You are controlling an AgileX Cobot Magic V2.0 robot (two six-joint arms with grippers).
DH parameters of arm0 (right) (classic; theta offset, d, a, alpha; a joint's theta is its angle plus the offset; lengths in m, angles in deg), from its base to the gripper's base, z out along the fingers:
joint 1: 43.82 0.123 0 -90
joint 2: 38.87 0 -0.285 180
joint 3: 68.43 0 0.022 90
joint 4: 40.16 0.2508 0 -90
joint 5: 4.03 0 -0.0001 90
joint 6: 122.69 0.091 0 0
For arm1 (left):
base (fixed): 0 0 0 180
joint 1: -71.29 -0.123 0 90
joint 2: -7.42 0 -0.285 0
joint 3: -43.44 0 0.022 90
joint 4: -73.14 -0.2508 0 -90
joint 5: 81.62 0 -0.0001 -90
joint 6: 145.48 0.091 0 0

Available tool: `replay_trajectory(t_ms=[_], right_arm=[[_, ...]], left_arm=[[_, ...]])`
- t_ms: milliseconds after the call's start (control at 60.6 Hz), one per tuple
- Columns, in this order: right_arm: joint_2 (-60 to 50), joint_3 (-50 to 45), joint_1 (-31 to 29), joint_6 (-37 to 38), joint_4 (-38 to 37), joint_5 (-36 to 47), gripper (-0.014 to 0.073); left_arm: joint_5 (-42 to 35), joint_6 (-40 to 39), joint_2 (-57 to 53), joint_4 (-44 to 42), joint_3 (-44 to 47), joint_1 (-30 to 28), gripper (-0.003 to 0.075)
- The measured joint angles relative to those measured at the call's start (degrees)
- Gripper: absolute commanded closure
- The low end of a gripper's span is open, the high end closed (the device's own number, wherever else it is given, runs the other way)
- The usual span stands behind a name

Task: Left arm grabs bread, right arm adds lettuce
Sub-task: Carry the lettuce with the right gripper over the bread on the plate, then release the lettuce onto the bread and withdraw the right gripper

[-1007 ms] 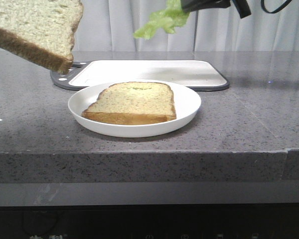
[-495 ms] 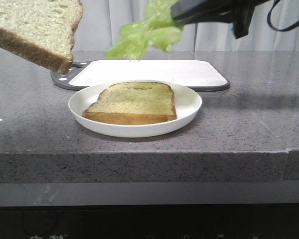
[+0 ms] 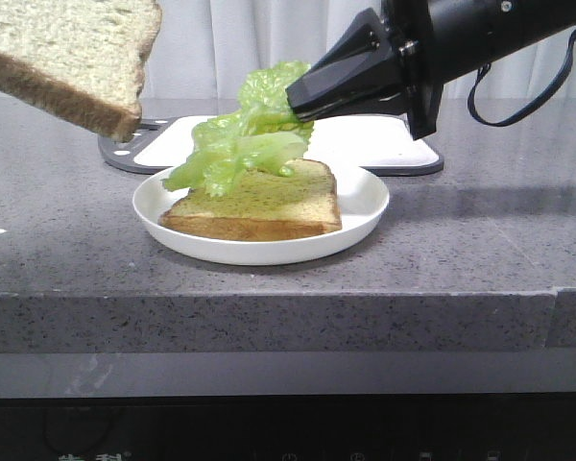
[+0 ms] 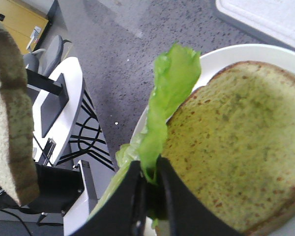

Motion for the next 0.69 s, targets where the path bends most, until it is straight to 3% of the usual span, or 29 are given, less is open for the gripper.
replay_trajectory(t_ms=[99, 215, 429, 693], right_arm=[[0.0, 0.0, 0.0, 0.0, -0.7, 1.4, 0.0277], [0.0, 0.0, 0.0, 0.0, -1.2, 2.6, 0.0124], [-1.6, 0.0, -2.4, 2.2, -5.7, 4.3, 0.0126], [-13.5, 0.0, -4.4, 14.7, -22.4, 5.6, 0.0132]], left_arm=[[0.0, 0.0, 0.0, 0.0, 0.0, 0.0, 0.0741], [0.0, 0.0, 0.0, 0.0, 0.0, 0.0, 0.0741], [0.0, 0.0, 0.0, 0.0, 0.0, 0.0, 0.0741], [0.0, 0.0, 0.0, 0.0, 0.0, 0.0, 0.0741]])
